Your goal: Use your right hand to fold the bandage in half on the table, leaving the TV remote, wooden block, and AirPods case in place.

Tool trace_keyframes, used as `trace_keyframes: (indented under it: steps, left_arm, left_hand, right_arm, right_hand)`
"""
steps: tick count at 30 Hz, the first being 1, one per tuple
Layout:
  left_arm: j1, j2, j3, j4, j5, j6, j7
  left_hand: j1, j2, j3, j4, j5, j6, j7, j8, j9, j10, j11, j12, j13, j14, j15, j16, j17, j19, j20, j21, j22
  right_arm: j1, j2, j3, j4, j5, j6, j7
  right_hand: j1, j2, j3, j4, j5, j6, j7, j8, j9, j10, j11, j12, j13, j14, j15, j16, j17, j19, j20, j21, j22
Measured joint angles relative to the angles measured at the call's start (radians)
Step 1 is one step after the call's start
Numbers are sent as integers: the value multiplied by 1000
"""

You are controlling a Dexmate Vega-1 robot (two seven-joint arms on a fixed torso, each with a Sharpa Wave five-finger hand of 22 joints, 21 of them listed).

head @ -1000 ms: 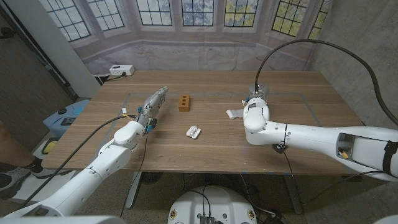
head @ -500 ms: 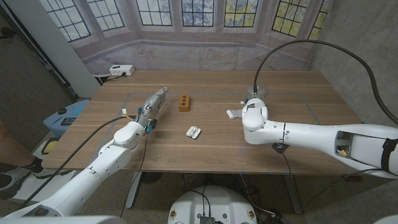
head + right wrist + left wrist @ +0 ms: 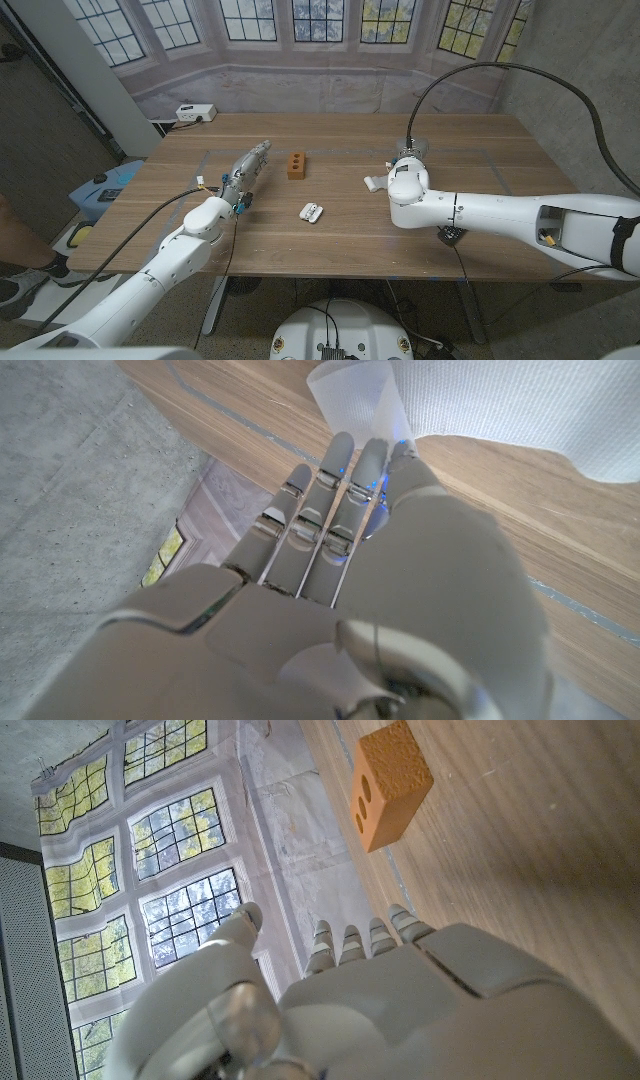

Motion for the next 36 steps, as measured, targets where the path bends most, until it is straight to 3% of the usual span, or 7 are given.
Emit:
trace_keyframes:
  steps: [36]
  left_arm:
    - [-9, -12, 10, 11, 2, -16, -16]
  left_hand:
    - [0, 0, 0, 0, 0, 4, 4, 0, 0, 0, 0, 0, 0, 0, 0, 0, 0, 4, 4, 0, 0]
  right_arm:
    - [49, 33, -16, 13, 173, -9, -78]
  right_hand:
    - [-7, 6, -7, 7, 0, -18, 11, -11, 5, -8, 8, -7, 10, -3, 3, -22, 9, 0, 0, 0, 0]
